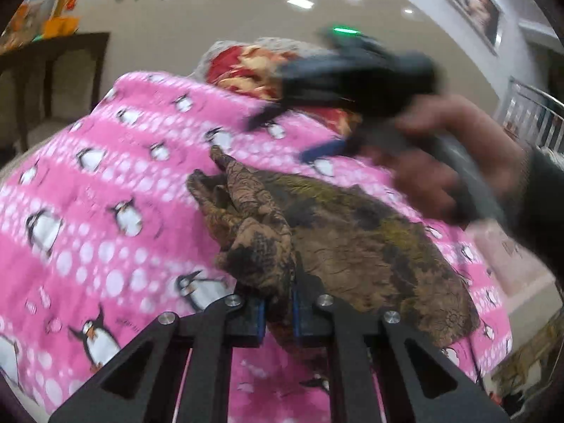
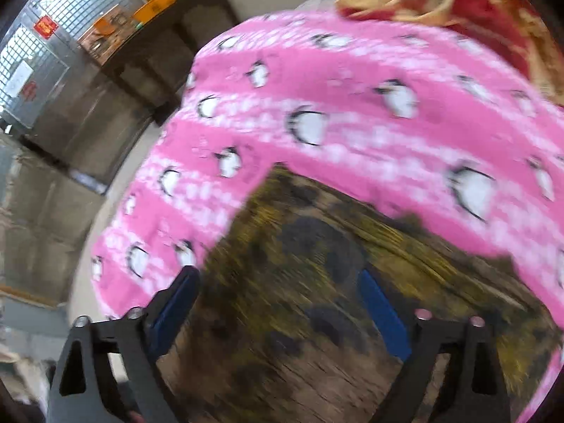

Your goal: Fold small clothes

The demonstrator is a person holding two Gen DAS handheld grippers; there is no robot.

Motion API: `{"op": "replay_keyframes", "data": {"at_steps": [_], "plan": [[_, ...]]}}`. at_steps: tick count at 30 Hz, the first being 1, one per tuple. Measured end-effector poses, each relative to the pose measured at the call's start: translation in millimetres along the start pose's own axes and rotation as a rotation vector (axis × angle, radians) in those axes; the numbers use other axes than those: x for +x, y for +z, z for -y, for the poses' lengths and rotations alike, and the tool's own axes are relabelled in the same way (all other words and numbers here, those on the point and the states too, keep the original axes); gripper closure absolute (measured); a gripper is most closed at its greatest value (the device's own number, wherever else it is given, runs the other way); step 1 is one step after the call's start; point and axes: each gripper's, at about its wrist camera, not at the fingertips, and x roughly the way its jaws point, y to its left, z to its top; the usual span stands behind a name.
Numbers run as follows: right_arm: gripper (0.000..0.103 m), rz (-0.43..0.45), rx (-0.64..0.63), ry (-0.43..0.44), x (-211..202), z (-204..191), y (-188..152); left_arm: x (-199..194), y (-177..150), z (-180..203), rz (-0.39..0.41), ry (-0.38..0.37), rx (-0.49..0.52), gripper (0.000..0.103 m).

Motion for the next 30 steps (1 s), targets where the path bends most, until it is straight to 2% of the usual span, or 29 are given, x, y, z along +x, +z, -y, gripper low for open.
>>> {"op": "replay_keyframes", "data": {"at_steps": [2, 4, 5, 11, 16, 17, 19, 20, 22, 24, 27, 30], "plan": [[0.011, -0.076, 0.008, 0.018, 21.2, -7.8, 15.1, -0.1, 0.6, 3.9, 0.002, -0.013, 0.022, 0.093], [0.018, -0.145, -0.013, -0.002, 39.1, -15.7, 24.2, 1.3, 0.8, 6.0, -0.004, -0.027, 0.035, 0.093], [0.018, -0.187, -0.041, -0.041, 50.0, -23.2, 28.8, 1.7, 1.3, 6.3, -0.005, -0.034, 0.037, 0.093], [0.018, -0.313, -0.092, -0.180, 81.0, -47.9, 39.0, 10.1, 8.3, 13.8, -0.020, -0.110, 0.056, 0.093], [0.020, -0.388, -0.107, -0.344, 92.6, -46.2, 42.9, 11.6, 7.7, 25.6, -0.029, -0.145, 0.085, 0.093], [0.023, -0.399, -0.113, -0.362, 92.9, -45.3, 42.4, 12.9, 7.2, 27.0, -0.036, -0.152, 0.088, 0.093], [0.044, -0.416, -0.119, -0.387, 93.4, -43.1, 40.8, 14.0, 5.2, 29.8, -0.045, -0.170, 0.095, 0.093], [0.050, -0.422, -0.123, -0.391, 93.4, -42.1, 39.6, 14.4, 4.3, 30.6, -0.047, -0.172, 0.097, 0.093], [0.068, -0.423, -0.133, -0.409, 91.5, -39.1, 38.1, 15.0, 3.1, 30.7, -0.055, -0.182, 0.090, 0.093], [0.079, -0.416, -0.127, -0.410, 87.8, -34.9, 36.9, 14.3, 3.2, 29.5, -0.052, -0.179, 0.087, 0.093], [0.090, -0.401, -0.123, -0.407, 74.2, -23.1, 37.4, 10.6, 4.3, 28.1, -0.045, -0.174, 0.090, 0.093], [0.094, -0.378, -0.110, -0.390, 53.6, -5.2, 36.3, 6.2, 7.1, 26.4, -0.034, -0.175, 0.090, 0.093]]}}
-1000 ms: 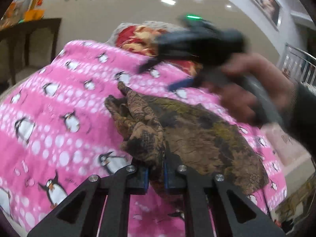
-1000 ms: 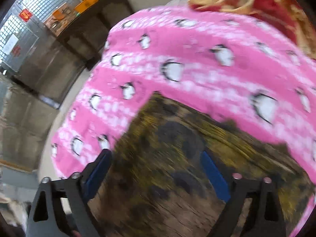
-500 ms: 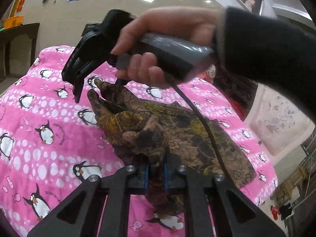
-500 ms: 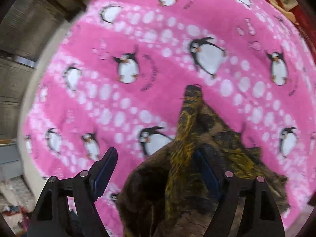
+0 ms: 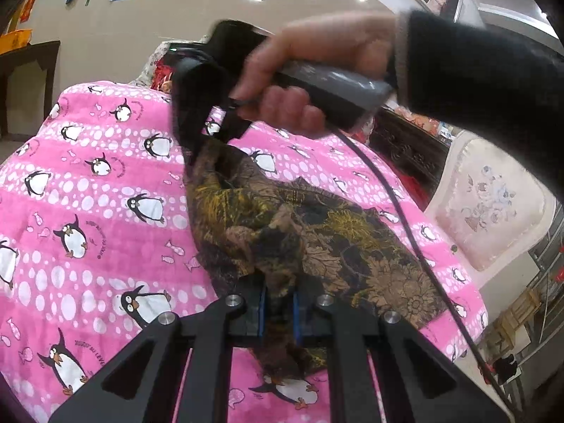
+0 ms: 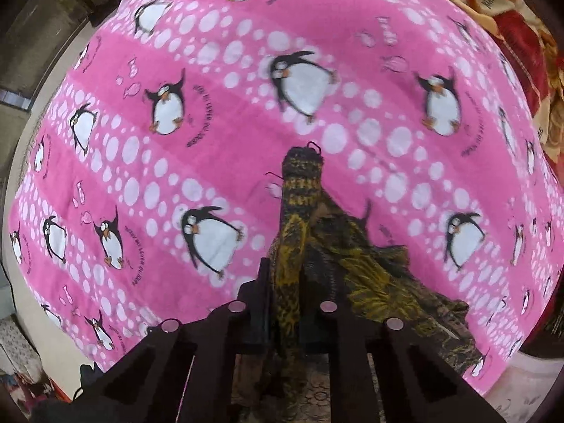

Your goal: Fold small clothes

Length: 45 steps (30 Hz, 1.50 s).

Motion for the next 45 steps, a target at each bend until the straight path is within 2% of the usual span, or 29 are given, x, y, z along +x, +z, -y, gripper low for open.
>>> {"op": "replay_keyframes", "data": {"at_steps": [5, 9, 17, 22, 30, 35, 37, 39, 42, 45], "plan": [[0.095, 0.036, 0.043, 0.054, -15.6, 56.7, -33.9, 0.5, 4.7, 15.9, 0.000, -0.016, 0.040, 0.093], [0.096, 0.043, 0.066, 0.060, -19.4, 98.0, -62.6, 9.1, 5.9, 40.6, -0.025, -0.064, 0.099, 0.093], [0.096, 0.059, 0.135, 0.068, -28.2, 180.5, -120.9, 42.6, 2.2, 134.3, -0.087, -0.201, 0.272, 0.093], [0.096, 0.058, 0.157, 0.056, -25.6, 224.3, -157.3, 73.1, -6.3, 177.2, -0.150, -0.265, 0.291, 0.093], [0.096, 0.083, 0.175, 0.087, -2.1, 265.9, -193.5, 111.4, -33.9, 217.1, -0.247, -0.276, 0.338, 0.093], [0.091, 0.116, 0.176, 0.092, 25.2, 272.4, -200.4, 131.8, -51.4, 226.3, -0.300, -0.238, 0.373, 0.093], [0.085, 0.146, 0.181, 0.093, 27.5, 273.1, -205.9, 131.8, -56.6, 225.8, -0.316, -0.232, 0.387, 0.092], [0.076, 0.190, 0.217, 0.111, 19.4, 281.4, -214.8, 127.7, -59.2, 223.3, -0.335, -0.244, 0.384, 0.085], [0.068, 0.317, 0.285, 0.131, -14.4, 296.8, -240.0, 106.5, -58.1, 211.3, -0.340, -0.271, 0.367, 0.073], [0.057, 0.476, 0.296, 0.119, -58.2, 293.7, -277.2, 77.1, -48.2, 188.0, -0.304, -0.239, 0.351, 0.065]]}}
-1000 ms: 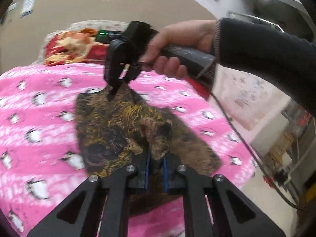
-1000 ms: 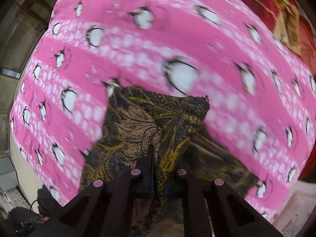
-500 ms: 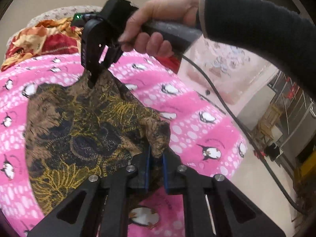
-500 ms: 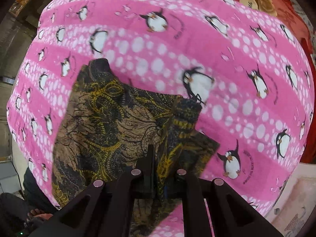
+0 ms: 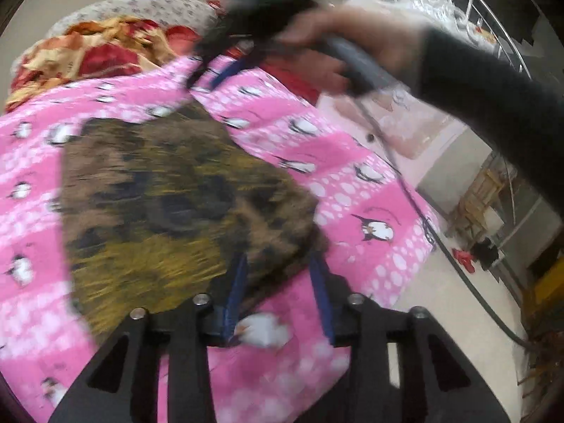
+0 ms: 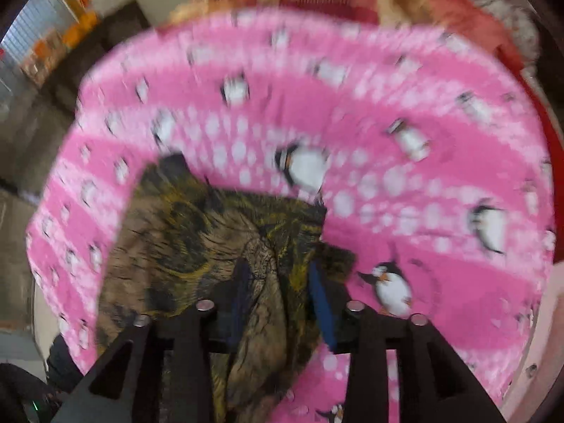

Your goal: Fold small clothes

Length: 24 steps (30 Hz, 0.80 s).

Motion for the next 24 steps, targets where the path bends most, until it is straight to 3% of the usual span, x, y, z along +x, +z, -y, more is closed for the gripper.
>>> {"op": "replay_keyframes", "data": {"at_steps": [3, 6, 8, 11, 13, 14, 15, 17, 21, 24], "plan": [[0.049, 0.139, -0.087, 0.091, -46.5, -28.5, -34.0, -30.8, -0.2, -33.3, 0.053, 0.095, -0.065, 0.064], [0.048, 0.205, -0.258, 0.121, -63.3, -69.8, -84.2, -28.4, 1.4, -71.1, 0.028, 0.149, -0.177, 0.069], [0.048, 0.186, -0.341, 0.097, -51.2, -97.0, -114.7, -14.9, -1.3, -85.0, 0.001, 0.160, -0.222, 0.090], [0.049, 0.143, -0.380, 0.079, -26.7, -113.0, -150.6, 5.3, -15.5, -98.4, -0.051, 0.136, -0.299, 0.095], [0.052, 0.088, -0.389, 0.005, 2.5, -109.9, -172.0, 12.6, -28.0, -101.5, -0.075, 0.130, -0.333, 0.098], [0.052, 0.049, -0.382, -0.073, 21.8, -102.2, -187.1, 14.6, -33.2, -100.5, -0.072, 0.119, -0.336, 0.098], [0.051, 0.077, -0.368, -0.084, 26.9, -94.9, -197.4, 15.5, -37.0, -99.7, -0.067, 0.110, -0.330, 0.098], [0.050, 0.151, -0.262, -0.029, 20.8, -79.6, -209.1, 14.3, -36.0, -100.3, -0.067, 0.108, -0.332, 0.099], [0.051, 0.146, -0.228, -0.013, 6.2, -77.3, -202.2, -0.5, -11.3, -96.3, -0.059, 0.153, -0.290, 0.099], [0.051, 0.225, -0.215, -0.013, -21.0, -79.7, -177.6, -11.0, 33.3, -107.1, 0.032, 0.202, -0.268, 0.085]]}}
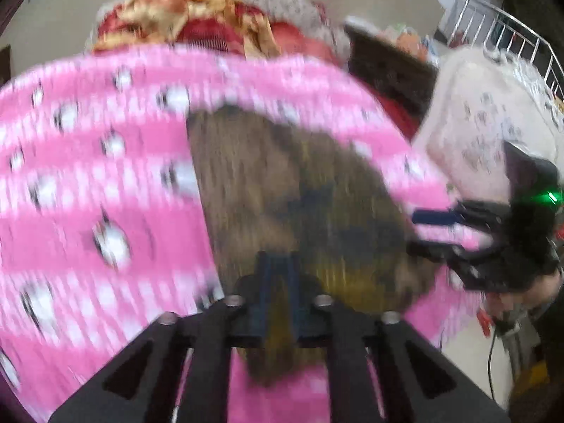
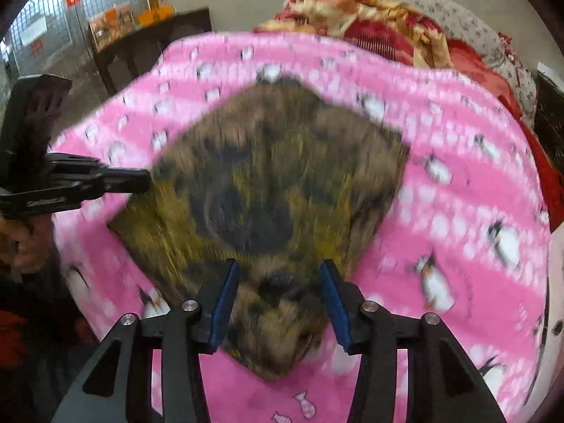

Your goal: Fold small clothes

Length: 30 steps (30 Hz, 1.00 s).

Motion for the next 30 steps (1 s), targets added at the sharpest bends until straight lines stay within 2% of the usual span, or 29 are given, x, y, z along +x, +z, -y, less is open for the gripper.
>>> {"op": "replay_keyframes", "data": {"at_steps": [1, 3, 4, 6, 7, 9, 11, 13, 15, 17, 19, 24, 25, 26, 27, 28, 29, 30], "plan": [[0.051, 0.034, 0.018, -0.022, -2.8, 2.9, 16.1, 5.6, 15.6, -1.6, 0.021, 0.019, -0.010, 0.080], [0.046, 0.027, 0.094, -0.100, 5.5, 7.3, 43.7, 26.9, 54.1, -8.5, 0.030, 0.048, -0.045, 0.080], [0.040, -0.022, 0.194, -0.177, 20.0, 14.6, 62.9, 37.3, 66.1, -11.4, 0.012, 0.052, -0.062, 0.080], [0.040, -0.087, 0.324, -0.286, 46.2, 23.4, 83.2, 64.2, 95.2, -15.6, 0.009, 0.082, -0.100, 0.081], [0.040, -0.097, 0.356, -0.326, 54.4, 26.1, 88.1, 77.8, 106.0, -16.4, 0.006, 0.078, -0.100, 0.081], [0.040, -0.102, 0.435, -0.323, 73.4, 33.8, 93.2, 107.6, 119.3, -16.2, -0.029, 0.114, -0.109, 0.081], [0.040, -0.138, 0.480, -0.392, 103.6, 46.5, 87.6, 134.2, 120.9, -20.1, -0.067, 0.126, -0.124, 0.081], [0.039, -0.149, 0.515, -0.375, 121.3, 56.9, 68.7, 154.5, 113.9, -23.6, -0.089, 0.147, -0.122, 0.081], [0.031, -0.057, 0.525, -0.337, 123.2, 67.0, 48.4, 154.5, 106.0, -21.7, -0.034, 0.147, -0.106, 0.081], [0.031, -0.032, 0.553, -0.302, 120.7, 72.2, 44.2, 155.4, 97.6, -18.3, 0.005, 0.163, -0.081, 0.081], [0.029, -0.032, 0.544, -0.306, 122.2, 72.6, 44.0, 157.1, 98.2, -16.6, 0.012, 0.180, -0.071, 0.081], [0.028, -0.023, 0.555, -0.287, 117.6, 72.9, 45.9, 153.6, 109.4, -15.5, -0.021, 0.176, -0.060, 0.076], [0.027, -0.017, 0.557, -0.276, 116.0, 72.7, 45.1, 145.9, 113.7, -18.5, -0.041, 0.161, -0.066, 0.069], [0.027, -0.016, 0.570, -0.251, 107.8, 72.3, 43.3, 132.6, 115.4, -21.9, -0.048, 0.149, -0.071, 0.054], [0.027, -0.022, 0.591, -0.214, 104.6, 77.8, 45.5, 118.6, 114.1, -25.1, -0.035, 0.148, -0.066, 0.045], [0.027, -0.026, 0.628, -0.168, 93.1, 84.7, 43.9, 96.4, 109.3, -30.4, -0.003, 0.158, -0.042, 0.027], [0.027, 0.001, 0.655, -0.140, 80.4, 90.3, 41.0, 84.4, 104.0, -34.3, 0.012, 0.161, -0.026, 0.021], [0.026, 0.053, 0.675, -0.111, 62.6, 96.9, 37.3, 72.9, 97.0, -39.0, 0.023, 0.150, -0.006, 0.021]]}}
